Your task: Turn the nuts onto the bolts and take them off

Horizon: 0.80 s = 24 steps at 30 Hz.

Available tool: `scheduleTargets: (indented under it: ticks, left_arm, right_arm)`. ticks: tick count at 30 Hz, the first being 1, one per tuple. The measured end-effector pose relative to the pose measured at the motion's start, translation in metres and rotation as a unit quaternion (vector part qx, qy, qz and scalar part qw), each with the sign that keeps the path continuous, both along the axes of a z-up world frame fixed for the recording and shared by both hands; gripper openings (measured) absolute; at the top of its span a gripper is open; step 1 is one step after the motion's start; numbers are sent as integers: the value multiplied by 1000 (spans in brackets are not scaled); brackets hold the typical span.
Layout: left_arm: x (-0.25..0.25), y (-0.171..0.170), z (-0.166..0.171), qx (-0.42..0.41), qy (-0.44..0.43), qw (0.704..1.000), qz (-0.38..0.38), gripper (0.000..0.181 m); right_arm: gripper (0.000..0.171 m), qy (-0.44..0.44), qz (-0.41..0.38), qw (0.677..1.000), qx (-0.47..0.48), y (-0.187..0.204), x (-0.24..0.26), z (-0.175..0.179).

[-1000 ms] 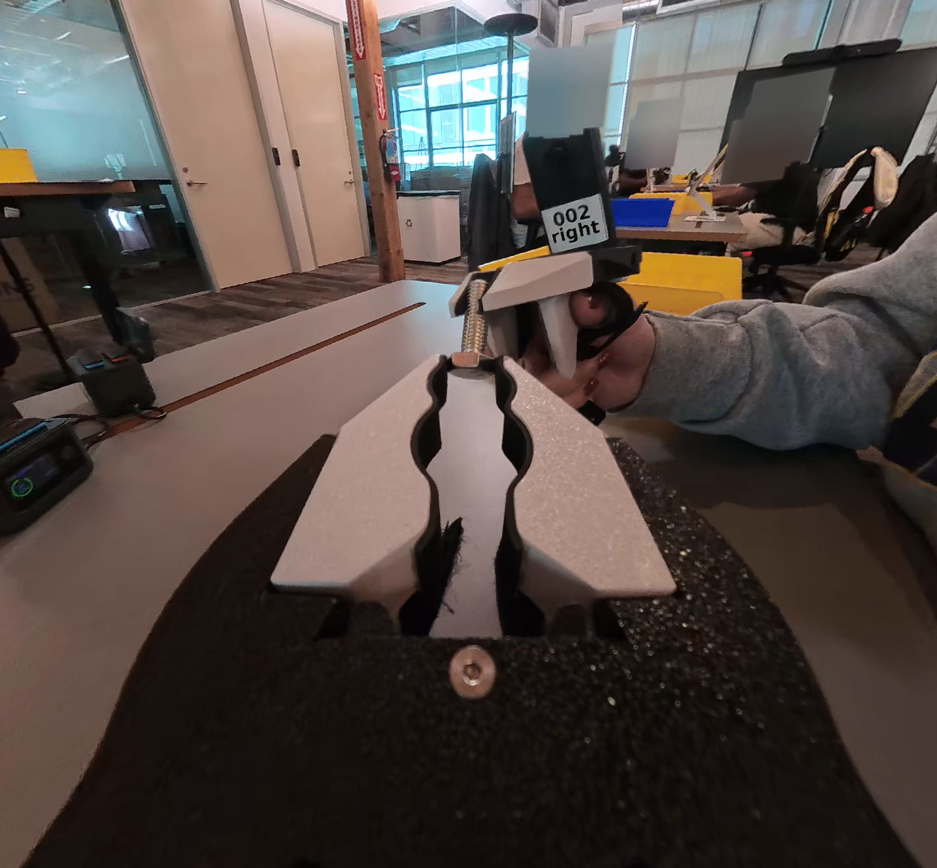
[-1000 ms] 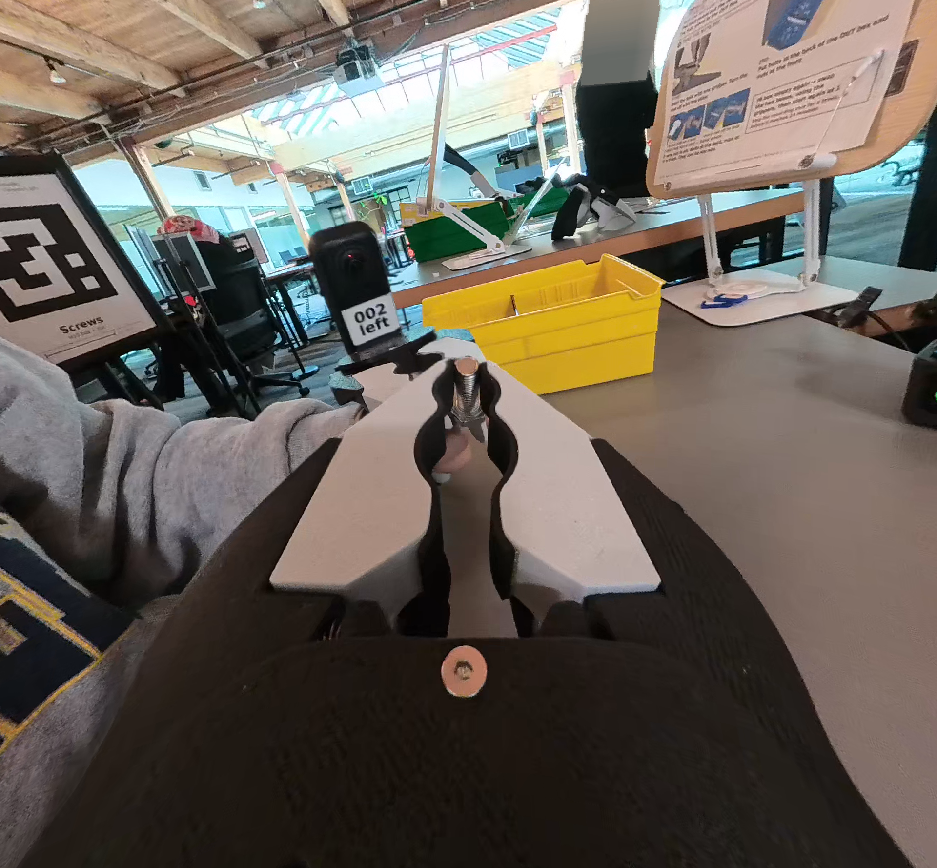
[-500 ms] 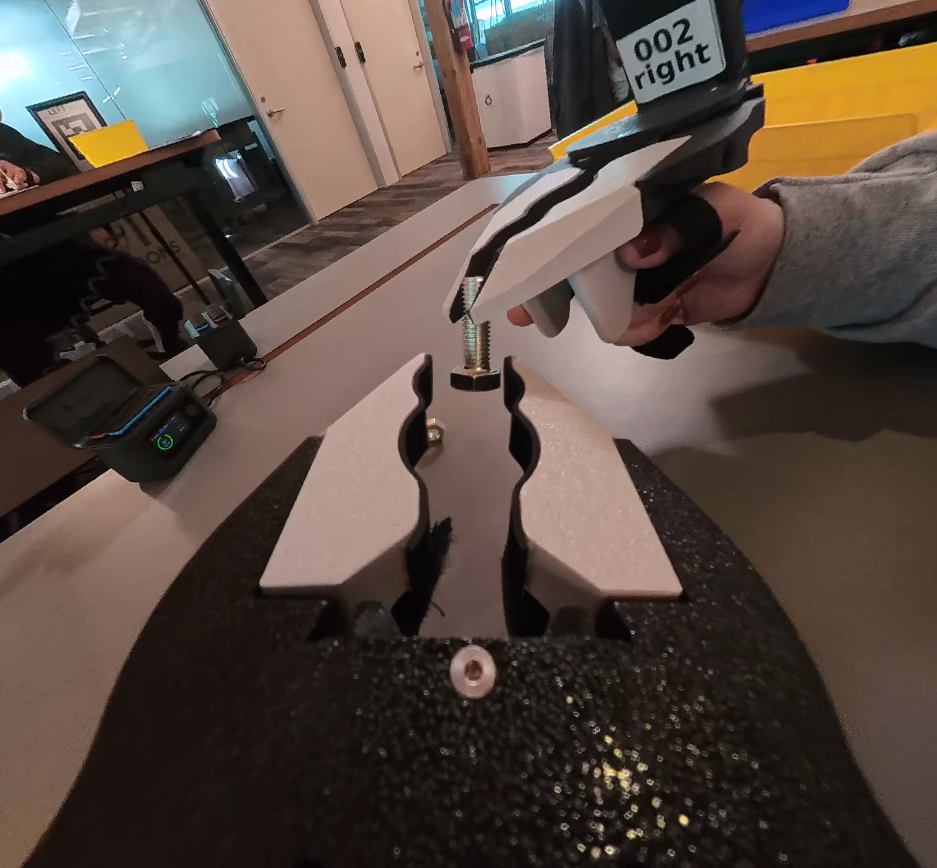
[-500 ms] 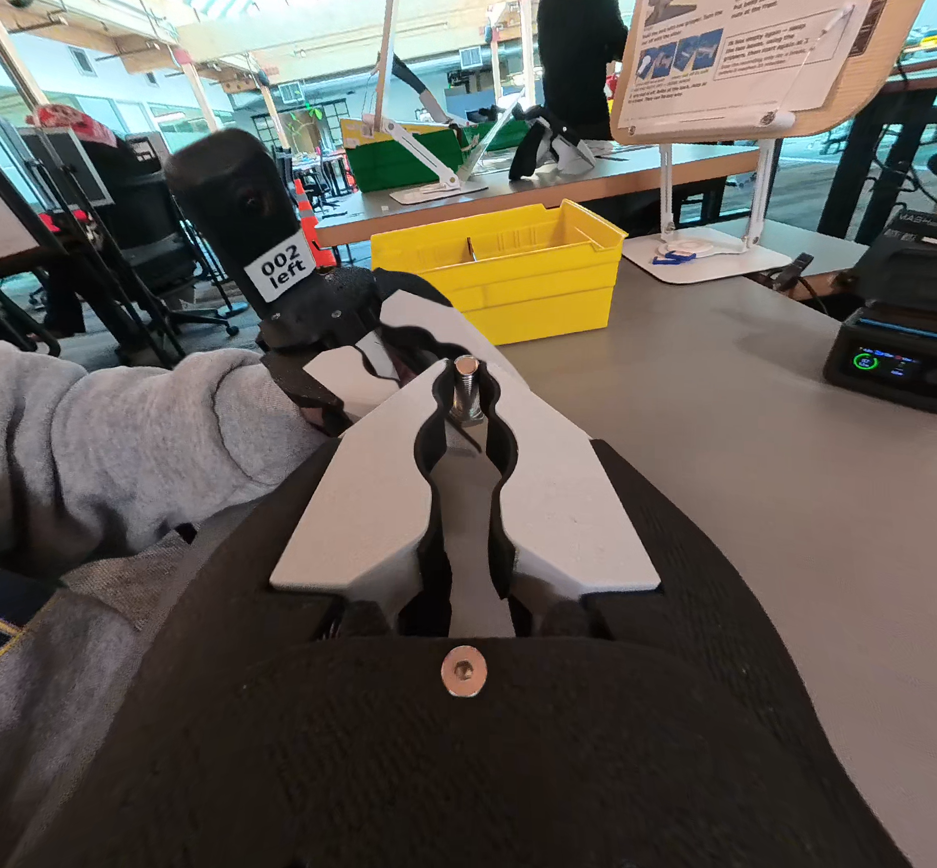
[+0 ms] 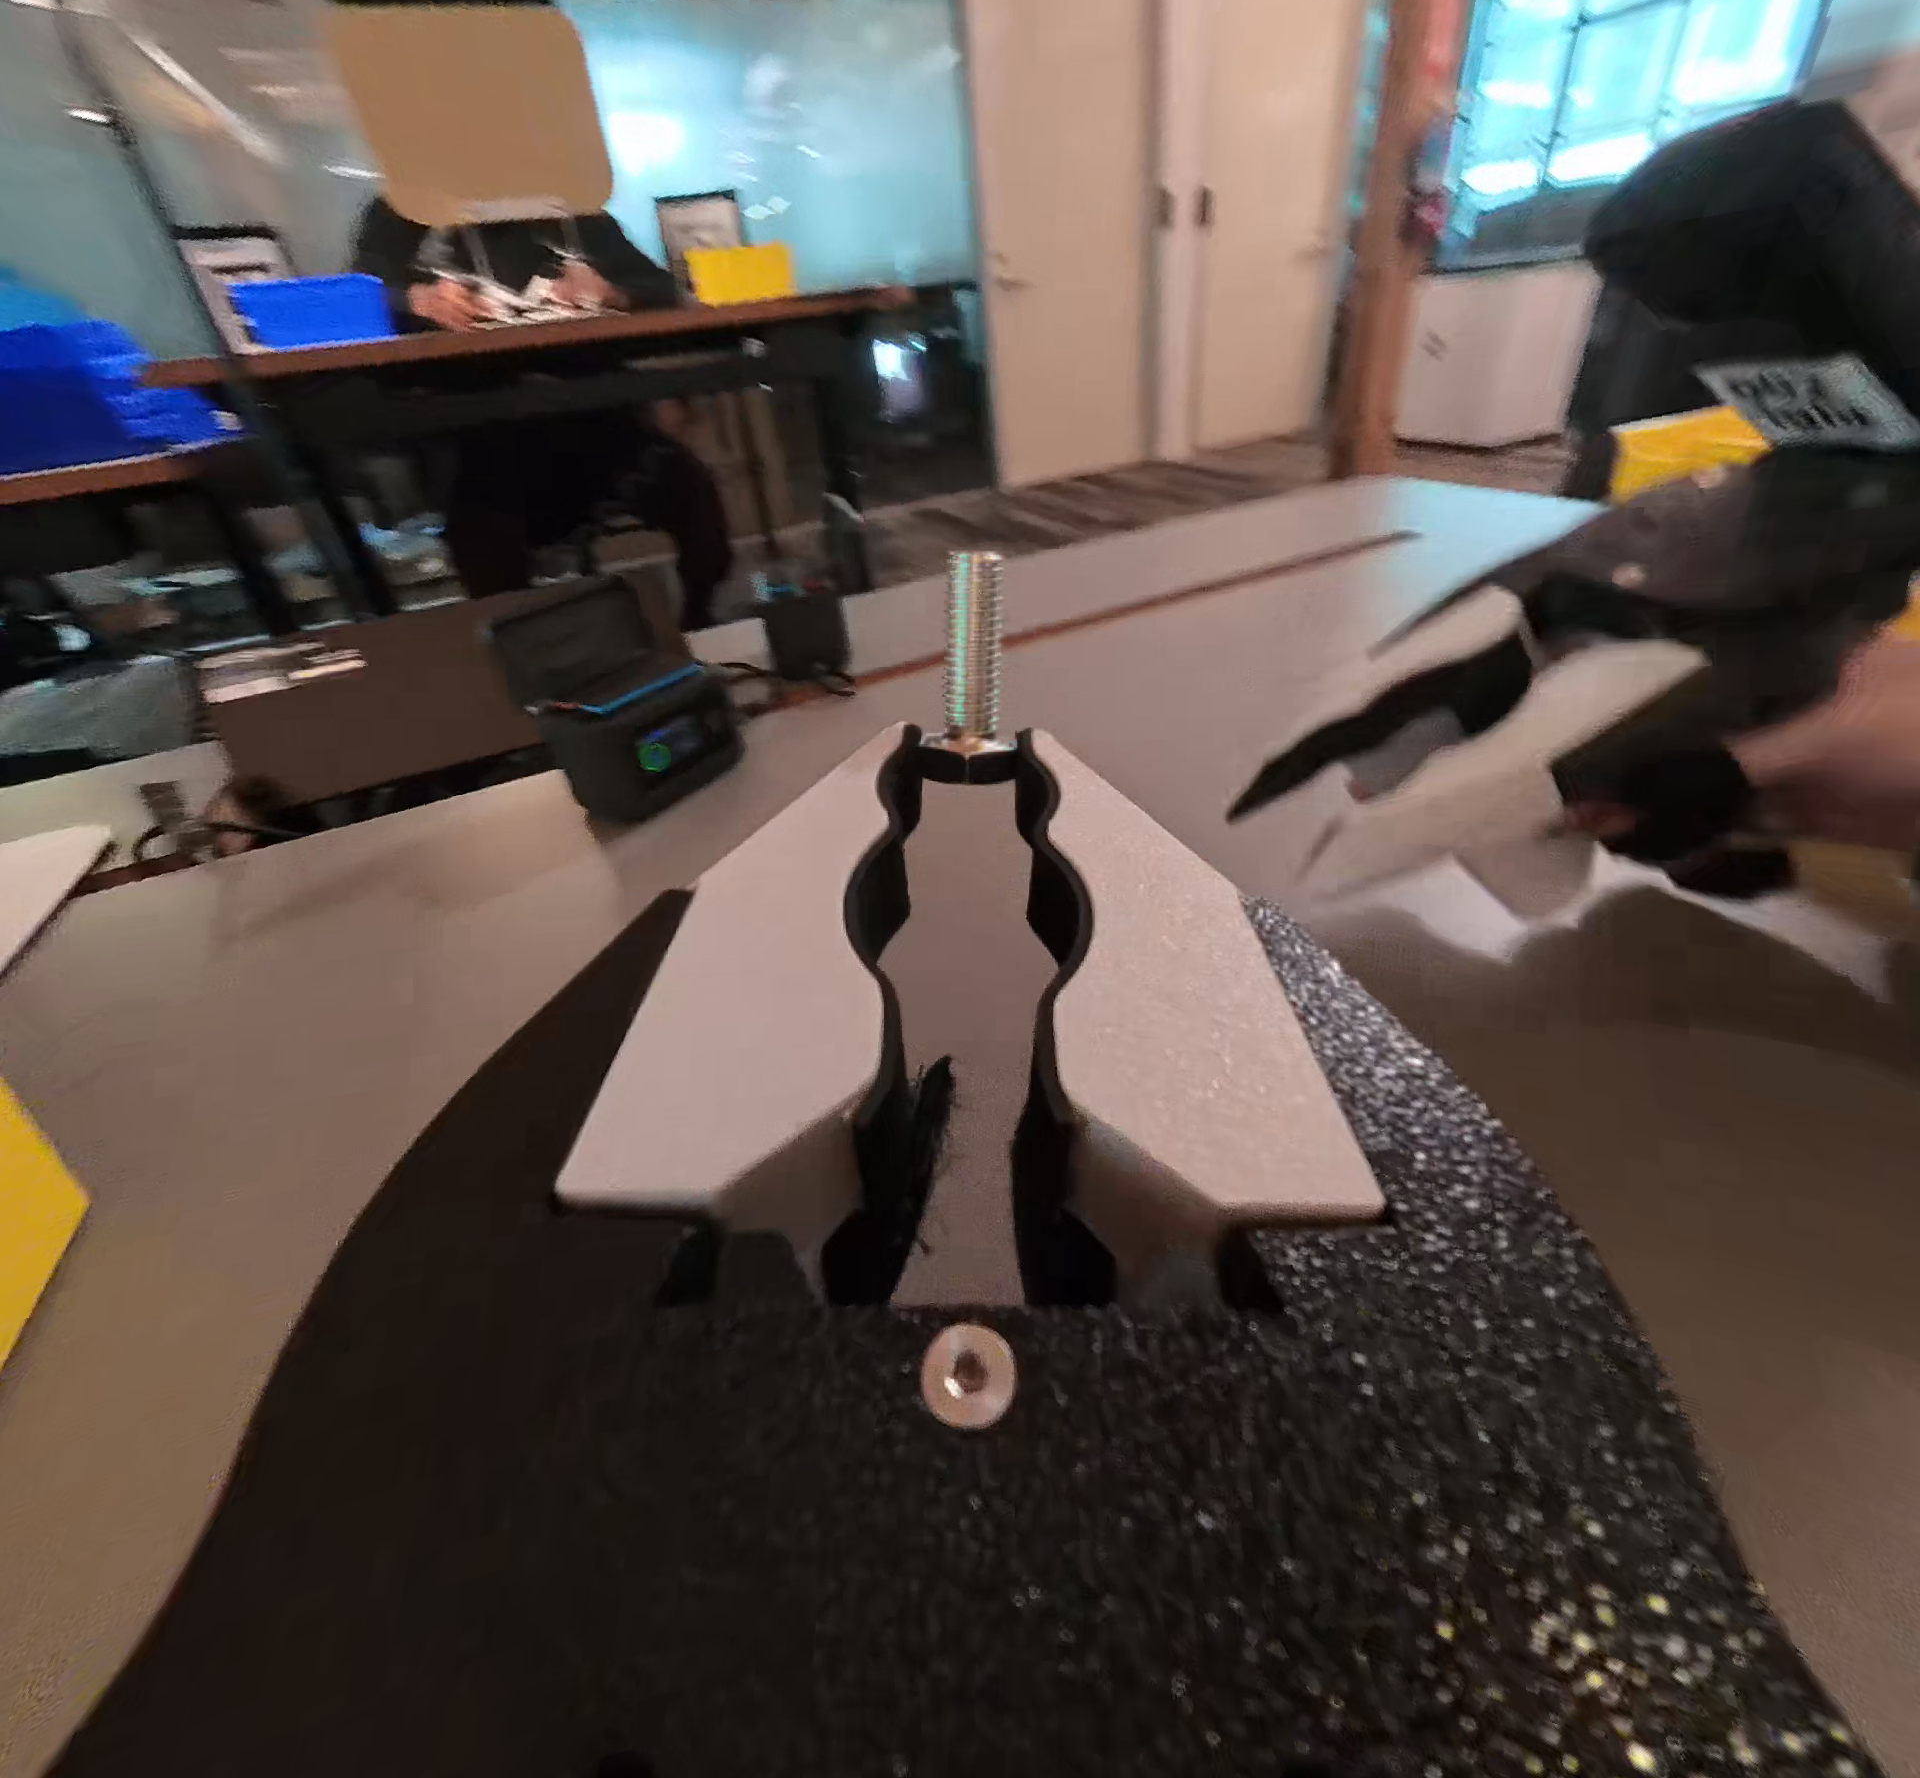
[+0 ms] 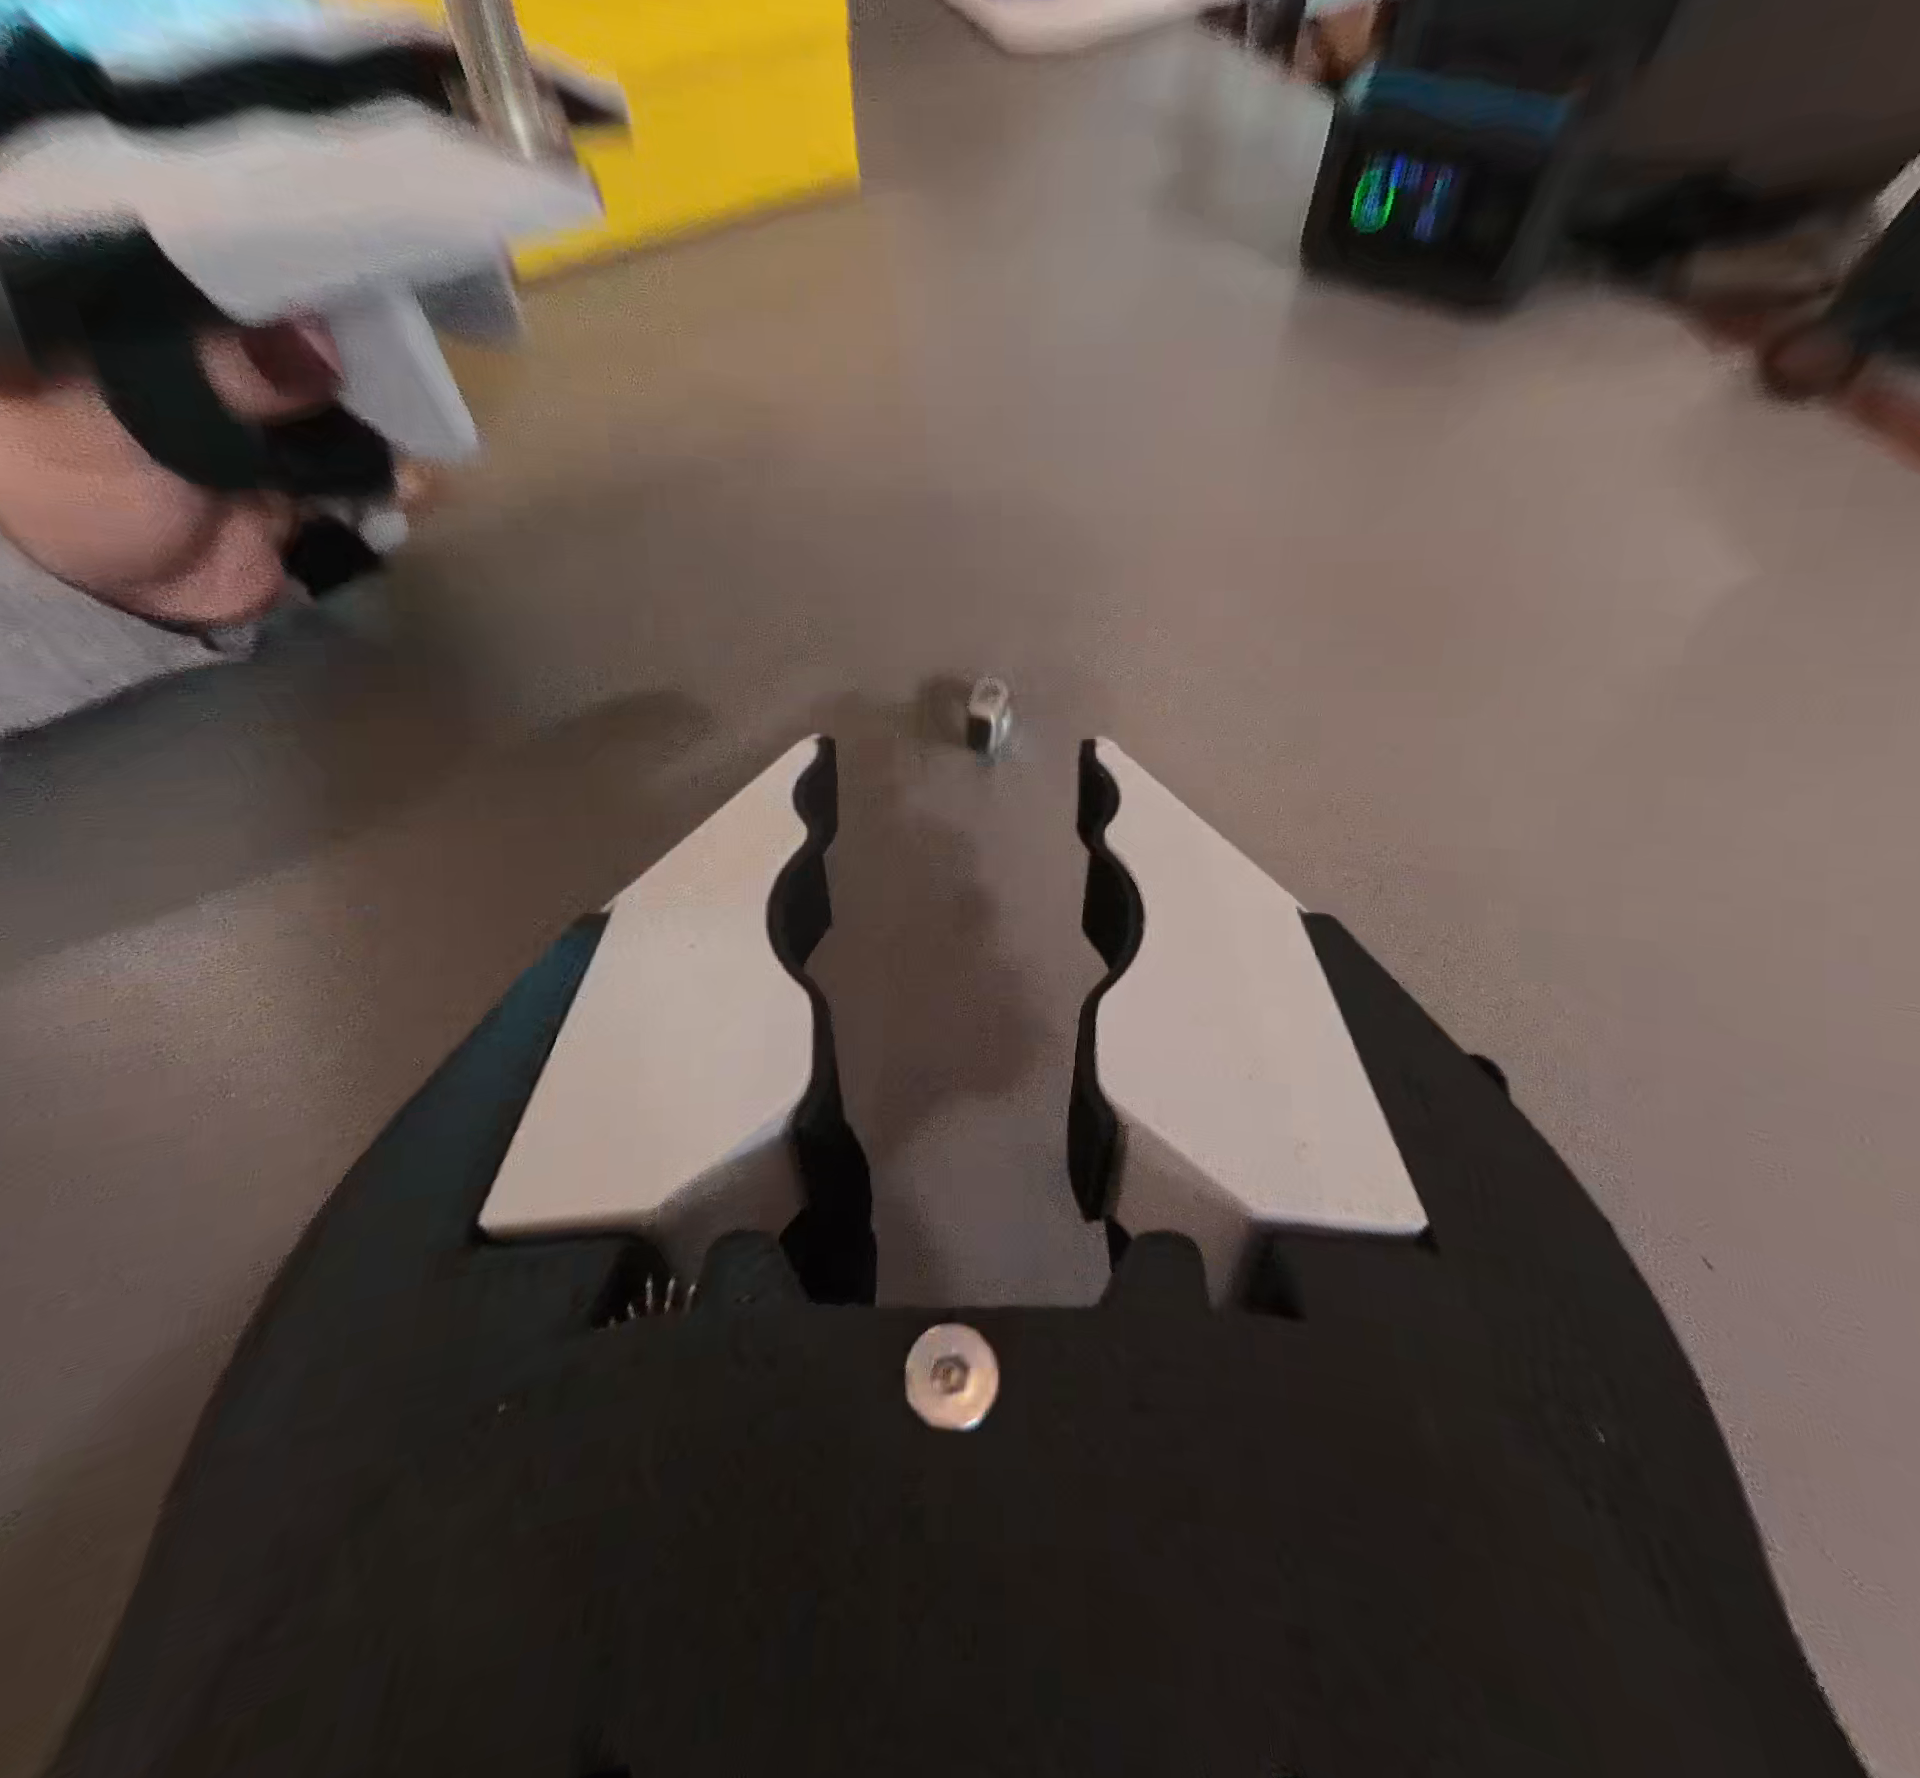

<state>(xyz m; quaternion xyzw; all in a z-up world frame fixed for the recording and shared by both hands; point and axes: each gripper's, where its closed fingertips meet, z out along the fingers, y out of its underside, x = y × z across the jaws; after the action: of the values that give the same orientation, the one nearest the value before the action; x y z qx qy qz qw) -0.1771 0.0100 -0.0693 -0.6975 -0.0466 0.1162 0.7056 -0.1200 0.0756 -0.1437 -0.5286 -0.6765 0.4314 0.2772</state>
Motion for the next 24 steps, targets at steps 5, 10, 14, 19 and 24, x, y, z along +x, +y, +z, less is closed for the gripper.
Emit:
scheduleTargets:
  ticks: [5, 10, 14, 19, 24]
  left_arm:
    - [-19, 18, 5, 37, 10, 998, 57, 16]
    - [-20, 25, 4, 39, 55, 995, 69, 16]
    - [-14, 27, 3, 33, 70, 995, 59, 16]
    - [-11, 29, 2, 29, 75, 996, 50, 16]
    - [-11, 28, 3, 32, 72, 996, 47, 16]
  right_arm:
    - [29, -43, -17, 998, 34, 1, -16, -22]
    - [23, -35, -13, 997, 62, -4, -22, -21]
    - [14, -28, -2, 991, 134, -3, -25, -24]
    - [8, -19, 46, 954, 295, -2, -25, -24]
    - [7, -2, 146, 840, 523, -5, -20, -26]
